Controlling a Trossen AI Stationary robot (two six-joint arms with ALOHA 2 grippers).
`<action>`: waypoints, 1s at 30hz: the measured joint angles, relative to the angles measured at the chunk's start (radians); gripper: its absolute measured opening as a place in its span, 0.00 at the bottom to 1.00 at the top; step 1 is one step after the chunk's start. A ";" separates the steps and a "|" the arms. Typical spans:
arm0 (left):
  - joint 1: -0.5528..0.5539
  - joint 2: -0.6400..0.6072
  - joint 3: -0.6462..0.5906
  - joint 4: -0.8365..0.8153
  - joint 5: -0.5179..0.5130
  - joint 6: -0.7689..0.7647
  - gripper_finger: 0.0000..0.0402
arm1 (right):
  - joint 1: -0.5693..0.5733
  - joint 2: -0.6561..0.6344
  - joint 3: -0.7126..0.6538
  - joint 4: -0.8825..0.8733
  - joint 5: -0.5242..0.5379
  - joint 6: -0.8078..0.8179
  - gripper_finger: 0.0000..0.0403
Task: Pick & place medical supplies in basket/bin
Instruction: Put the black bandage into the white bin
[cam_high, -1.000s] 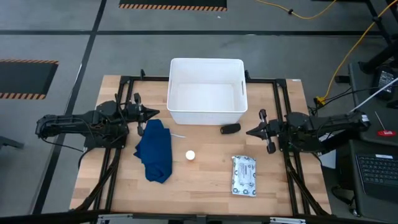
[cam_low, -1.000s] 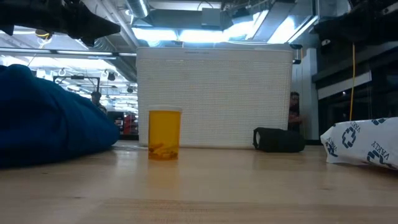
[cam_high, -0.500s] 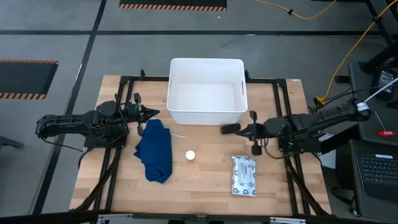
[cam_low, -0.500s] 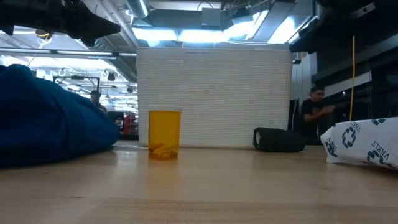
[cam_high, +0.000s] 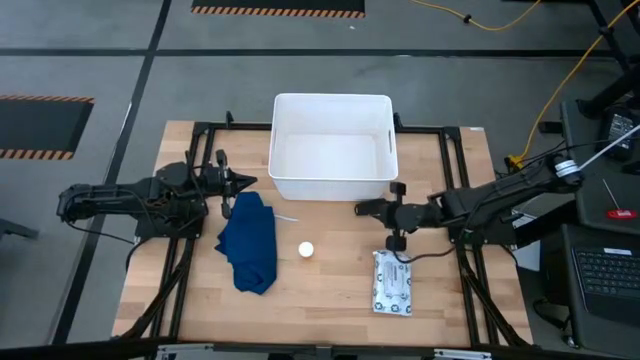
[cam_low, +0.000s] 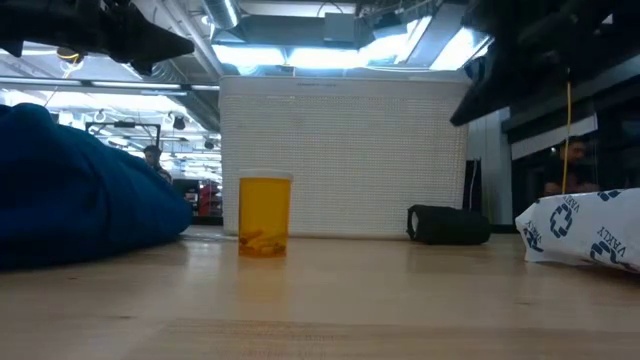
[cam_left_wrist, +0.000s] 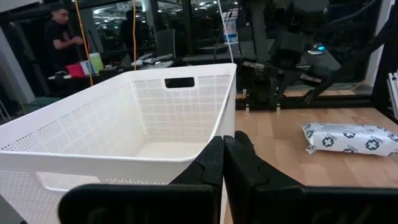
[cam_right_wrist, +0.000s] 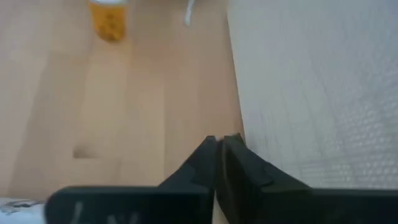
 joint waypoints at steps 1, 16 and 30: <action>0.000 0.001 0.000 -0.002 0.000 0.000 0.01 | -0.005 0.011 0.000 -0.005 0.001 0.001 0.11; 0.000 0.056 0.000 -0.002 -0.097 -0.059 0.01 | -0.006 0.164 0.000 -0.075 0.047 0.002 0.57; 0.000 0.069 0.000 -0.002 -0.154 -0.060 0.01 | -0.007 0.340 0.000 -0.025 0.214 -0.020 0.58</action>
